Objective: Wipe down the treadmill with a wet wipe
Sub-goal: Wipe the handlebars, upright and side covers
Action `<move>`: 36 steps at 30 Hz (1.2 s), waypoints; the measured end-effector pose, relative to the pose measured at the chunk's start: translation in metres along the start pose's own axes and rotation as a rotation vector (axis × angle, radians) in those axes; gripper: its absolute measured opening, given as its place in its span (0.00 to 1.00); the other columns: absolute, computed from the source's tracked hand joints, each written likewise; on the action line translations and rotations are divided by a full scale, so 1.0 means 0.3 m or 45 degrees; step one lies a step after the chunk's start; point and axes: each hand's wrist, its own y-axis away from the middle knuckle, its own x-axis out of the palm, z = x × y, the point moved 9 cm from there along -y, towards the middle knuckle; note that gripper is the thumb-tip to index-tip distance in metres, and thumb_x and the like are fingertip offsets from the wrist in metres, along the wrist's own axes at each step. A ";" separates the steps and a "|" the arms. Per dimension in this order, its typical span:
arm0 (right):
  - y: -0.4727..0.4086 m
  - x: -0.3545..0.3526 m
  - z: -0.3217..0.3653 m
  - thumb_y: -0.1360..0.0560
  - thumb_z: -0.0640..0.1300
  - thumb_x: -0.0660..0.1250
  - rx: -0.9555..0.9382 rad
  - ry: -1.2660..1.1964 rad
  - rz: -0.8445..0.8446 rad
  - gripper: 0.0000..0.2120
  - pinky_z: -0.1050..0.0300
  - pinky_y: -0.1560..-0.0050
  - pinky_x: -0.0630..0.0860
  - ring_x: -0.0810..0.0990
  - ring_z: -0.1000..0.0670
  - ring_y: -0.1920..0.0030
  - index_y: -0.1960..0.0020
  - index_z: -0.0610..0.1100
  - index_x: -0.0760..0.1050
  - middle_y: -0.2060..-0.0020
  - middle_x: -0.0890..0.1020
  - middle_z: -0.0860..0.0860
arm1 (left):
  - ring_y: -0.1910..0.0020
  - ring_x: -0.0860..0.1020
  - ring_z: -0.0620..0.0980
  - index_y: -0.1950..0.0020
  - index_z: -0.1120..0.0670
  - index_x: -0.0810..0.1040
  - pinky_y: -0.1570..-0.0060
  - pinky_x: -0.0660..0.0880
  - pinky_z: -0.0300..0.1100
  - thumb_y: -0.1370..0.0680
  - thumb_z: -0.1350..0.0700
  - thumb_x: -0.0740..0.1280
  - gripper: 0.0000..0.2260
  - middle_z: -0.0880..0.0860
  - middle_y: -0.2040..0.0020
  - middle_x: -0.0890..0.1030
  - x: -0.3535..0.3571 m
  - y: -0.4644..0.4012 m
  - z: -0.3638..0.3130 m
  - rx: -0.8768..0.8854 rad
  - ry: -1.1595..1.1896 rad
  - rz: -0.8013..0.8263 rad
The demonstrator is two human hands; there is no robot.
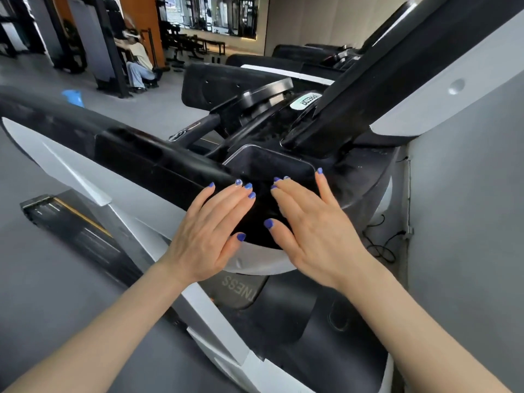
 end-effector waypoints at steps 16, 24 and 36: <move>0.044 -0.024 -0.195 0.16 0.53 0.49 0.235 0.056 -0.145 0.26 0.41 0.20 0.40 0.67 0.51 0.24 0.28 0.40 0.73 0.28 0.74 0.49 | 0.25 0.68 0.52 0.27 0.58 0.69 0.25 0.57 0.53 0.17 0.51 0.52 0.21 0.55 0.27 0.70 0.034 0.003 0.017 0.044 0.024 -0.279; 0.086 -0.047 -0.369 0.16 0.53 0.47 0.415 -0.044 -0.212 0.26 0.33 0.22 0.41 0.66 0.50 0.23 0.27 0.43 0.73 0.27 0.74 0.49 | 0.31 0.74 0.56 0.31 0.59 0.73 0.33 0.64 0.54 0.19 0.54 0.57 0.18 0.56 0.32 0.75 -0.004 -0.031 0.007 0.054 0.049 -0.265; 0.164 -0.019 -0.473 0.15 0.58 0.43 0.239 -0.278 -0.292 0.31 0.30 0.23 0.42 0.55 0.48 0.19 0.20 0.40 0.59 0.20 0.61 0.47 | 0.26 0.71 0.55 0.28 0.61 0.74 0.29 0.67 0.56 0.19 0.56 0.60 0.20 0.58 0.27 0.73 0.028 -0.169 -0.223 0.179 0.017 -0.107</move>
